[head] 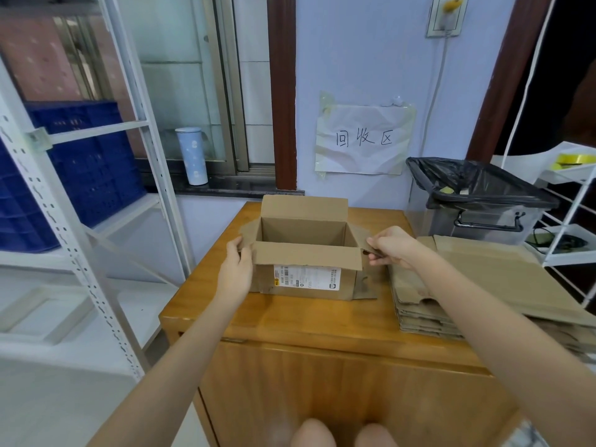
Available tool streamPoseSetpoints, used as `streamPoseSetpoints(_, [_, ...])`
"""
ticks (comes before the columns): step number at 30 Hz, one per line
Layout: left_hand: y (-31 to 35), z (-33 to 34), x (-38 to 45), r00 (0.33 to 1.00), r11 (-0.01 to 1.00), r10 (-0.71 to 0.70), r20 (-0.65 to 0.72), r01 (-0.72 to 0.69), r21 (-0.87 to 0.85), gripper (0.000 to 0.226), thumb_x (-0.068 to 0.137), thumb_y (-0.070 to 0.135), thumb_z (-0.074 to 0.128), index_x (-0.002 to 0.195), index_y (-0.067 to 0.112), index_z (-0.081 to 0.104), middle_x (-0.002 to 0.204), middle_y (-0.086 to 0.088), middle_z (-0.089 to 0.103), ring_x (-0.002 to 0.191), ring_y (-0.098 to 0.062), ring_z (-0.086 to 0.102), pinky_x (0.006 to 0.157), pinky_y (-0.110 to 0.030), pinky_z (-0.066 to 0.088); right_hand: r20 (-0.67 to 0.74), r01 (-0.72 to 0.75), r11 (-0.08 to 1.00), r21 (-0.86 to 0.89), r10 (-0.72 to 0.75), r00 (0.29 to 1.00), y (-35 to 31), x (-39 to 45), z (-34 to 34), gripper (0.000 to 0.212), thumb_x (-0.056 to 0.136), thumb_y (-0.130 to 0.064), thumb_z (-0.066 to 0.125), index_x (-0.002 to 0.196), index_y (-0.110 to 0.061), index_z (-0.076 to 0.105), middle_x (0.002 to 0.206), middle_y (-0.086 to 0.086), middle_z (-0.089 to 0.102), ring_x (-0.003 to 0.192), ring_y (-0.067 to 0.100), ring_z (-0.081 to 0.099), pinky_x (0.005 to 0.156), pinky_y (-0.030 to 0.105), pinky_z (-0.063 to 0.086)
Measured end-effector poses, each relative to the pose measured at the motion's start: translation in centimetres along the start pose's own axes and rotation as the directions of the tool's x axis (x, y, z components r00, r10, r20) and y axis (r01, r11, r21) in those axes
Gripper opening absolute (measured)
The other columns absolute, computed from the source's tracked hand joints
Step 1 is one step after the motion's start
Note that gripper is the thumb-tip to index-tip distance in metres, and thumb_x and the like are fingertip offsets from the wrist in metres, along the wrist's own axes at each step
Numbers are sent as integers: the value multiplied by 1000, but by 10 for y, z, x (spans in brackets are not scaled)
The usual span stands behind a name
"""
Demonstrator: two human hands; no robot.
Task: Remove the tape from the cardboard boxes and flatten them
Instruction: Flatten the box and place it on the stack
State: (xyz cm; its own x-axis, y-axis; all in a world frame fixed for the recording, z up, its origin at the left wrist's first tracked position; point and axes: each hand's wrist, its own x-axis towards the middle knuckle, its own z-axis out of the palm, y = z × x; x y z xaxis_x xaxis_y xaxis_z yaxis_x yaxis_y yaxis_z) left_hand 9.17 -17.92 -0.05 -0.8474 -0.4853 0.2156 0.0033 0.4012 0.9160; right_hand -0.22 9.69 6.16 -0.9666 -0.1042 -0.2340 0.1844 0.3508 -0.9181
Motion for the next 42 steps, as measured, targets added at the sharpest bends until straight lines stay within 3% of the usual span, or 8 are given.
streamPoseSetpoints(13, [-20,-6,0,999,998,-4,48,6,-55,47,104,36,30,150,36,23,150,2,41,135,-20,42,113,-45,35,1,37,998,44,-37,999,6,-10,5,44,100,-17,48,138,5,40,93,19,62,66,22,66,53,30,59])
streamPoseSetpoints(17, [-11,-18,-5,998,985,65,-26,-69,-160,57,105,26,33,150,45,3,141,8,42,122,-12,49,102,-29,40,-34,71,968,242,-65,997,7,-13,-1,59,102,-47,30,143,-5,36,125,22,58,96,36,67,66,40,59])
streamPoseSetpoints(20, [-14,-19,-8,1000,988,29,-11,-31,-154,61,103,22,38,152,35,4,142,3,43,113,-13,54,97,-29,42,-64,96,935,341,-78,995,12,-15,3,56,104,-43,21,145,-7,34,146,22,40,122,41,52,80,44,53])
streamPoseSetpoints(26, [-13,-6,-17,986,996,-53,160,64,-63,58,99,23,49,152,17,23,153,-6,35,138,-22,36,108,-32,32,-46,119,992,51,-117,992,22,-14,8,50,96,1,40,146,-2,31,138,11,47,122,30,53,78,26,52])
streamPoseSetpoints(30, [-9,0,-14,982,997,-63,179,72,-42,52,99,20,50,148,11,33,143,-5,47,135,-21,42,103,-24,38,135,298,908,-295,-269,954,39,-18,13,59,90,-9,61,144,-5,35,140,8,48,123,23,52,90,33,53])
streamPoseSetpoints(34, [0,5,-15,991,1000,3,132,0,-26,31,99,10,47,130,7,55,110,8,59,108,-10,56,72,-4,42,139,339,875,-346,-310,941,40,-18,18,67,89,-29,65,146,-10,35,145,4,45,125,22,51,100,44,48])
streamPoseSetpoints(38, [9,2,-14,997,999,9,72,-5,-54,35,100,15,48,133,7,53,119,6,58,112,-12,54,97,-29,46,61,387,864,-322,-388,919,30,-20,23,55,92,-26,62,141,-10,42,139,4,51,122,22,53,99,44,48])
streamPoseSetpoints(42, [23,-8,-9,998,996,27,50,-23,-89,29,99,19,49,125,10,59,112,3,65,107,-16,60,95,-35,50,39,431,866,-254,-436,899,10,-26,23,44,93,-25,60,134,-13,50,125,3,59,113,16,55,95,42,50])
